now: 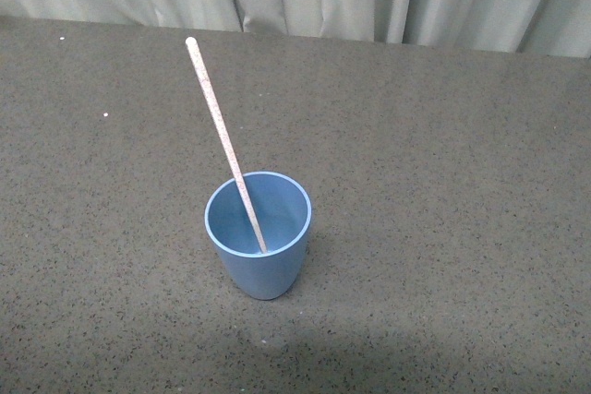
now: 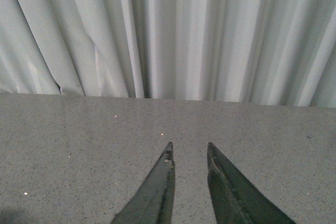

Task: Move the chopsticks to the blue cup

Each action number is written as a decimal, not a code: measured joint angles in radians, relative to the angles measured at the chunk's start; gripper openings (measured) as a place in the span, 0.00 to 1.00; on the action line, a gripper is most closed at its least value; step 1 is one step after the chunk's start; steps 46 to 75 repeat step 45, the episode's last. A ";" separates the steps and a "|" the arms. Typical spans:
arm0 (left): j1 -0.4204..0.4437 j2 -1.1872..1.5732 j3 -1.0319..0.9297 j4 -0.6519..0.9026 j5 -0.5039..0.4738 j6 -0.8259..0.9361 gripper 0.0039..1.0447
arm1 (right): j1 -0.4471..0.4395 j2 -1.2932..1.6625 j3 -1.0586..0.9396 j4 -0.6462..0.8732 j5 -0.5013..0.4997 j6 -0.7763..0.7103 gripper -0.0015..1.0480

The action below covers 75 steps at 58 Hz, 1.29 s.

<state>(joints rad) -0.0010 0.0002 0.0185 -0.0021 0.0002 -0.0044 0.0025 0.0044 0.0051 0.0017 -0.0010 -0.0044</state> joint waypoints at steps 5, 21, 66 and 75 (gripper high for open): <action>0.000 0.000 0.000 0.000 0.000 0.000 0.94 | 0.000 0.000 0.000 0.000 0.000 0.000 0.33; 0.000 0.000 0.000 0.000 0.000 0.000 0.94 | 0.000 0.000 0.000 0.000 0.000 0.000 0.77; 0.000 0.000 0.000 0.000 0.000 0.000 0.94 | 0.000 0.000 0.000 0.000 0.000 0.001 0.91; 0.000 0.000 0.000 0.000 0.000 0.000 0.94 | 0.000 0.000 0.000 0.000 0.000 0.001 0.91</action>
